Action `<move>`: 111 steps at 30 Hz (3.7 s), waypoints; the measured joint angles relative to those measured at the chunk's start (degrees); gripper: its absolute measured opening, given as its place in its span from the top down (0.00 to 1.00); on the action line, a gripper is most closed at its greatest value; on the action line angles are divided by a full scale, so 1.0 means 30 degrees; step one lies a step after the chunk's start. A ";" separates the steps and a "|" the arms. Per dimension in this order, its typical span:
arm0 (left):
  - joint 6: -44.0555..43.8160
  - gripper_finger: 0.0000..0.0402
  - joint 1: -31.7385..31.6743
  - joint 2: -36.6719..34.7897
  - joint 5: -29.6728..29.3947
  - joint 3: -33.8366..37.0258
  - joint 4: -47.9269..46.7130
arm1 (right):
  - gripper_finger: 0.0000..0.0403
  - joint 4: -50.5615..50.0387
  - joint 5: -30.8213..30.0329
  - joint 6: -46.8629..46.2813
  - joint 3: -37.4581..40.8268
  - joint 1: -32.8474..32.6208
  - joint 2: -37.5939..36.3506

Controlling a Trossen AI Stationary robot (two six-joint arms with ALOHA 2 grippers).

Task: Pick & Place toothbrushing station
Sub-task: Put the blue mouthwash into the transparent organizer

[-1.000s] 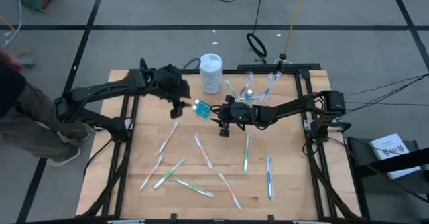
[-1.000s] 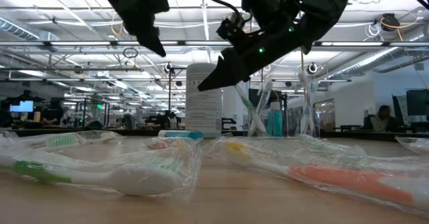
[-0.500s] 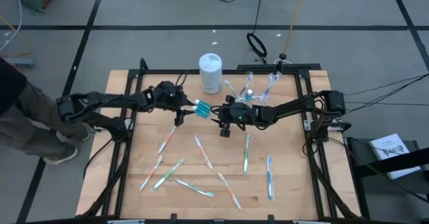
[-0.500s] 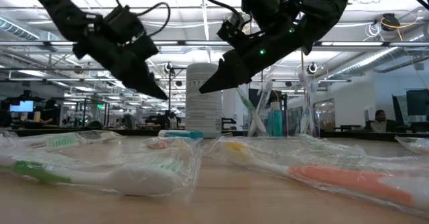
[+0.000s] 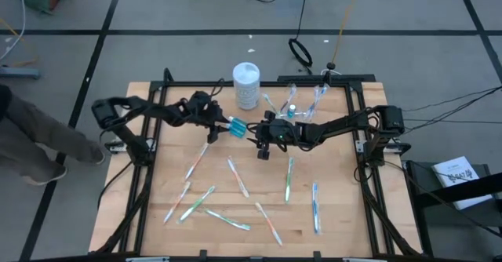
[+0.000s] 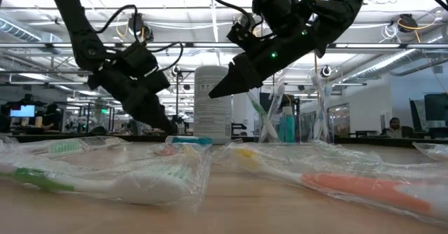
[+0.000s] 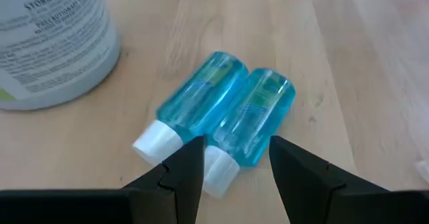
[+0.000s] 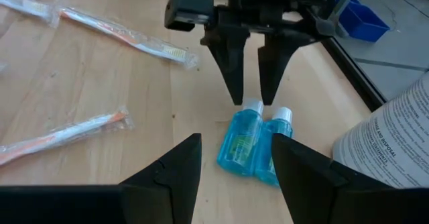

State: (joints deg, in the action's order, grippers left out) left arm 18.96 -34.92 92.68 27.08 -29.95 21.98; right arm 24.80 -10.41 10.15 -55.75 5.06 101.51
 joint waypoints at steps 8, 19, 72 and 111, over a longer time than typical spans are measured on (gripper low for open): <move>-0.0203 0.57 -0.0108 0.1817 0.0123 -0.0133 0.0226 | 0.57 -0.0045 0.0000 -0.0109 0.0000 0.0000 0.0000; -0.0460 0.57 0.0281 0.1955 0.0065 -0.0126 0.0414 | 0.57 -0.0336 0.0007 -0.0138 0.0000 0.0000 0.0000; -0.0670 0.74 0.7549 -0.0945 -0.7511 -0.3536 -0.2526 | 0.51 -0.0511 0.0083 0.2627 0.0007 -0.0015 0.0000; 0.3933 0.73 0.9539 -0.0967 -1.2760 -0.6727 -0.6049 | 0.63 -0.0525 0.1087 -0.0160 0.0007 0.0816 -0.0007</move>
State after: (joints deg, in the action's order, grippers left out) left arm 30.76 -6.31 89.78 -11.20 -50.13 3.83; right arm 23.22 -7.15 9.67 -55.72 7.51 101.49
